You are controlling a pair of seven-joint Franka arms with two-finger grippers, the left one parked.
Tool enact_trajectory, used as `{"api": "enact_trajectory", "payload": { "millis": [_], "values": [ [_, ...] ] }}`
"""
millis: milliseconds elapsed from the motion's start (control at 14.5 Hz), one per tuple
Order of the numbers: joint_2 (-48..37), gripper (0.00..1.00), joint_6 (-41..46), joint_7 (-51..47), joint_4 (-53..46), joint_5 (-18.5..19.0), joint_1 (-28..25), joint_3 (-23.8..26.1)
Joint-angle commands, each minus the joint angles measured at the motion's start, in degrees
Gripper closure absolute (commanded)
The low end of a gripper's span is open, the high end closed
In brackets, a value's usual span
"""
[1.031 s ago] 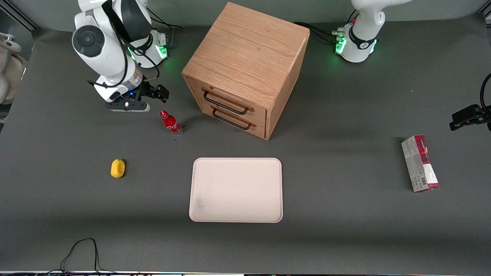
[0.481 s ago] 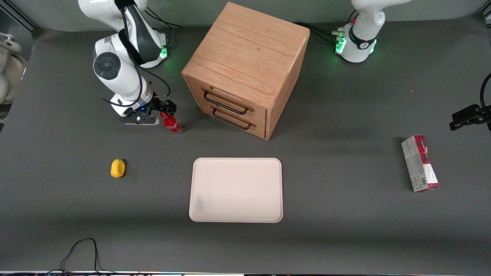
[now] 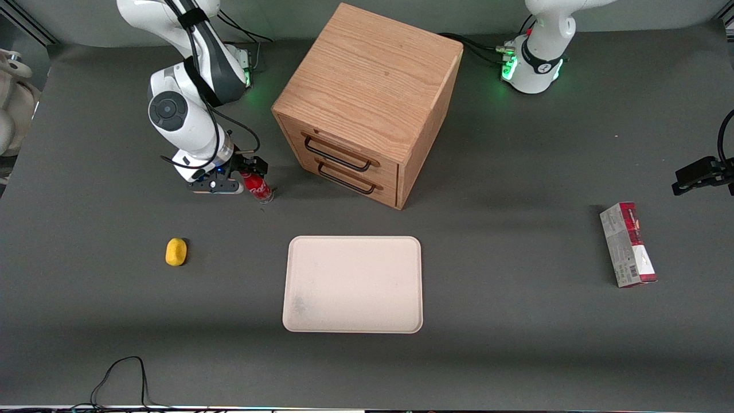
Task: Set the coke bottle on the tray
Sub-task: 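Lower the open right gripper around the bottle's cap end and close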
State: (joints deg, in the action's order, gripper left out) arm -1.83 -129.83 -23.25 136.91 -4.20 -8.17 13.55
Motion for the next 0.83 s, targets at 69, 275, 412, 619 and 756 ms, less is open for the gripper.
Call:
{"api": "enact_trajectory", "payload": {
  "millis": [69,275,412,619,756],
  "values": [
    [-0.3,0.01,-1.2,1.7,1.4,-0.8,-0.1,-0.2],
    [-0.5,0.01,-1.2,1.7,1.8,-0.7,-0.1,-0.1],
    [-0.5,0.16,-1.2,1.7,1.8,-0.7,-0.1,-0.1],
    [-0.5,0.81,-1.2,1.6,1.8,-0.7,-0.1,-0.1],
    [-0.7,1.0,-1.2,1.6,1.8,-0.7,-0.1,-0.1]
  ]
}}
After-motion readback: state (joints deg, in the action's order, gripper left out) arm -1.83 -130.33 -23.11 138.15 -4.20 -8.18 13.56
